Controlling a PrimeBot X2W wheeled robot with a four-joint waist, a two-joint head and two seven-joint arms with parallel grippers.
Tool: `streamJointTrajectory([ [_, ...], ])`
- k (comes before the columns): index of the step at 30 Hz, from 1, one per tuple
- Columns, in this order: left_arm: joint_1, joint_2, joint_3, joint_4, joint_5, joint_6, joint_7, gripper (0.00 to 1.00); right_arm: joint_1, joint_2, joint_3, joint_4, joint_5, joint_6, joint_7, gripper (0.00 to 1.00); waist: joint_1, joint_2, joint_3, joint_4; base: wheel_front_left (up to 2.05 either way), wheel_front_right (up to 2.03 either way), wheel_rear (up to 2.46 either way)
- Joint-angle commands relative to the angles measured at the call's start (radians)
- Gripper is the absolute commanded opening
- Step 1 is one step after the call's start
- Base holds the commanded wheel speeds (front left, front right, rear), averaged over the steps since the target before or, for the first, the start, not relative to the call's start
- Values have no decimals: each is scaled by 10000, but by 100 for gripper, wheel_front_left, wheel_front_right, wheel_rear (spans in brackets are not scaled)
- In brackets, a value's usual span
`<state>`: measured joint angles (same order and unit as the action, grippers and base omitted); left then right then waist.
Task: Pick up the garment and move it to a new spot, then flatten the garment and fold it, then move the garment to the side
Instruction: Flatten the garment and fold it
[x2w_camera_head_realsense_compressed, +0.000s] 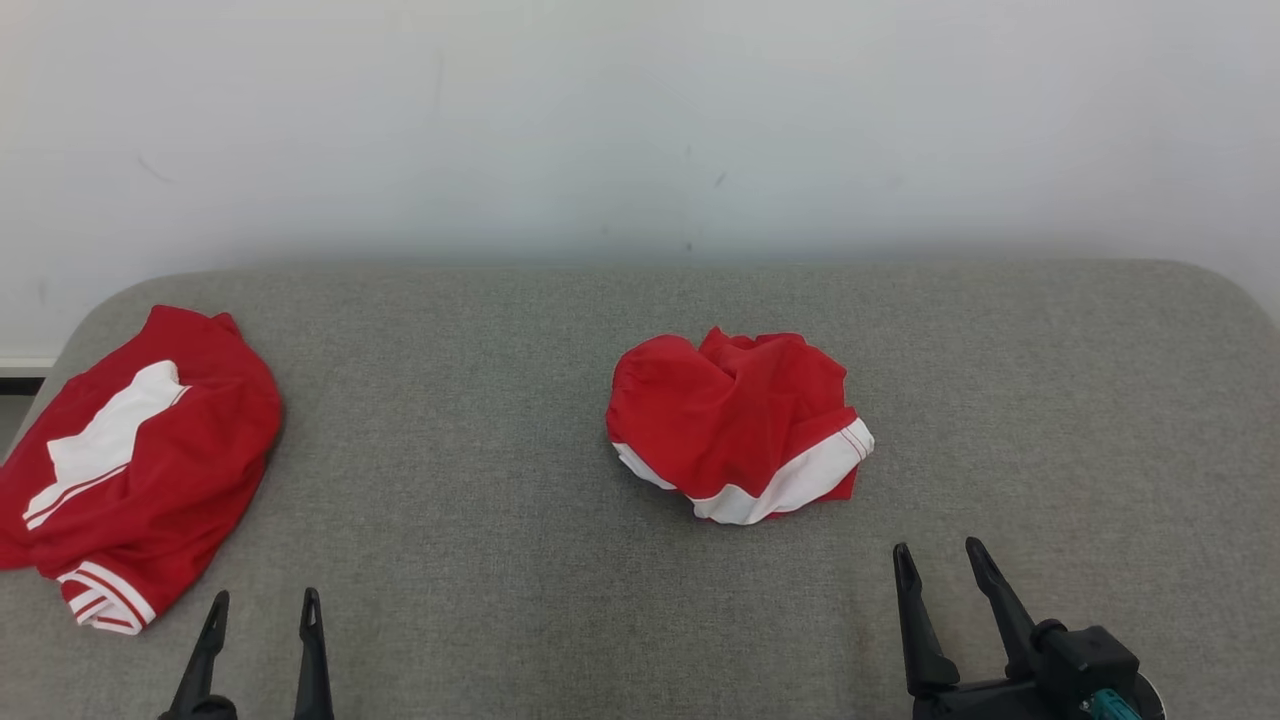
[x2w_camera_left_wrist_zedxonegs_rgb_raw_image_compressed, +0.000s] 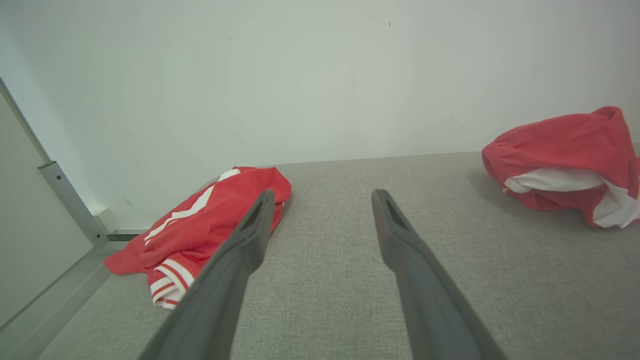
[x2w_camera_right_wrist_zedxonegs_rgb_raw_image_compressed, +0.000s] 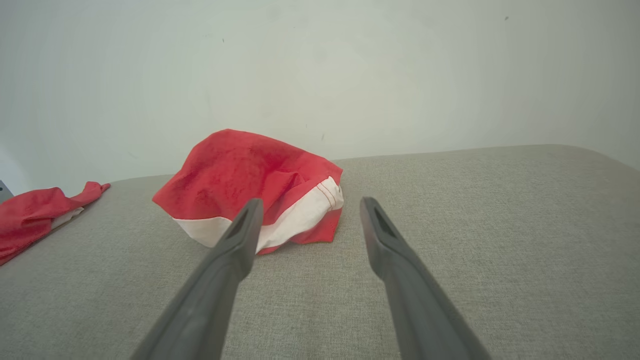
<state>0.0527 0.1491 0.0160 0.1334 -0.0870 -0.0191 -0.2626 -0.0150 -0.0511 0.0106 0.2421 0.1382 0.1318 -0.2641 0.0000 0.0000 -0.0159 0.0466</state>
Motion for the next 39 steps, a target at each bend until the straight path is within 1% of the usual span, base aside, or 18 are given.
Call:
streamJointTrajectory([
  [1,34,-24,-3,28,119,-45,-34,100,-10,17,29,29,-74,-22,-7,100,0,0,-6,40,0,0,0],
  [6,-129,-107,-126,66,141,-56,-34,100,-614,18,86,247,-391,-22,-7,100,0,0,7,241,0,0,0],
  [10,-217,-136,-157,133,96,-139,-34,100,-1438,-89,10,771,-710,-22,-6,100,0,0,82,425,0,0,0],
  [16,-443,-225,-231,226,85,-232,-34,100,-3015,-656,-119,2433,-719,-22,192,100,0,0,389,745,0,0,0],
  [18,-584,-262,-271,307,81,-252,-34,100,-3732,-991,-120,3313,-644,-22,394,100,0,0,575,899,0,0,0],
  [24,-844,-351,-320,416,66,-290,-34,100,-4766,-1514,53,5035,-487,-22,607,100,0,0,937,1159,0,0,0],
  [33,-1192,-460,-372,449,103,-334,-34,100,-5771,-1799,666,7091,-185,-22,391,100,0,0,1383,1396,0,0,0],
  [34,-1202,-473,-381,439,119,-323,-34,100,-5860,-1784,743,7270,-95,-22,348,55,0,0,1401,1406,0,0,0],
  [35,-1199,-475,-381,439,134,-306,-34,100,-5960,-1787,825,7402,-36,-22,310,0,0,0,1408,1411,0,0,0],
  [39,-1137,-481,-315,499,121,-268,-34,100,-6041,-1724,1126,7595,152,-22,115,0,0,0,1311,1309,0,0,0],
])
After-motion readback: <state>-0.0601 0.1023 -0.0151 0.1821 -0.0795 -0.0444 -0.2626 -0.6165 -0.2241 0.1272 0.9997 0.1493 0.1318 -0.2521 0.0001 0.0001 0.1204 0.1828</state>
